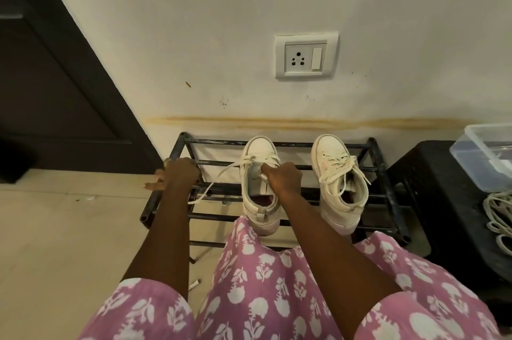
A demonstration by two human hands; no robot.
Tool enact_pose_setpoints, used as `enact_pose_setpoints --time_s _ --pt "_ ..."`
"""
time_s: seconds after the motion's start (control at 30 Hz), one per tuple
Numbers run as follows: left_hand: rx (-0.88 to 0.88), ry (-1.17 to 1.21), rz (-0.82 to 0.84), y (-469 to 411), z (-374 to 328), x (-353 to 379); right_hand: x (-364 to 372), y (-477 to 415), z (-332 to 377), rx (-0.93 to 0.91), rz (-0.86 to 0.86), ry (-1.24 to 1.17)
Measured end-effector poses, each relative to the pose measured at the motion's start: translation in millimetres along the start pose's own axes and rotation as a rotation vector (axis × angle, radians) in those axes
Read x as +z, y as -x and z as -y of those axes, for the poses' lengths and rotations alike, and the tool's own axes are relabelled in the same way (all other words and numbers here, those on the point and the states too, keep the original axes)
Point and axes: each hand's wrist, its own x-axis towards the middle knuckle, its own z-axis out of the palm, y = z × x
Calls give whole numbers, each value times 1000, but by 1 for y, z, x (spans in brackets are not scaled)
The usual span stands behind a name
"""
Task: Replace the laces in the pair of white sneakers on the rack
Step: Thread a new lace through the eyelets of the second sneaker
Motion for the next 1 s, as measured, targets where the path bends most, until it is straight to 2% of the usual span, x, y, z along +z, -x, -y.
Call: enact_pose_setpoints --time_s 0.07,0.13,0.2,0.33,0.43,0.53,0.67,0.8,0.9,1.0 --pt "243 242 65 9 -19 7 1 0 0 -7 -7 4" --pt "379 494 132 22 -35 14 0 0 1 -11 -6 8" --pt "433 496 129 29 -45 20 0 0 1 -12 1 10" --pt "381 485 63 26 -52 27 -1 1 1 -5 7 4" --pt "220 414 -50 18 -45 27 -1 1 0 5 2 -8" --pt "-114 261 -160 13 -26 22 -1 2 0 14 -3 -26" --pt "-533 481 -336 14 9 16 -1 2 -1 20 -21 -64" --pt "-700 651 -446 7 23 7 0 0 -1 5 -17 -73" --pt "-566 614 -385 4 8 10 2 -2 -1 4 -21 -74" --pt "-185 571 -233 5 -13 23 3 -2 -2 2 -18 -70"
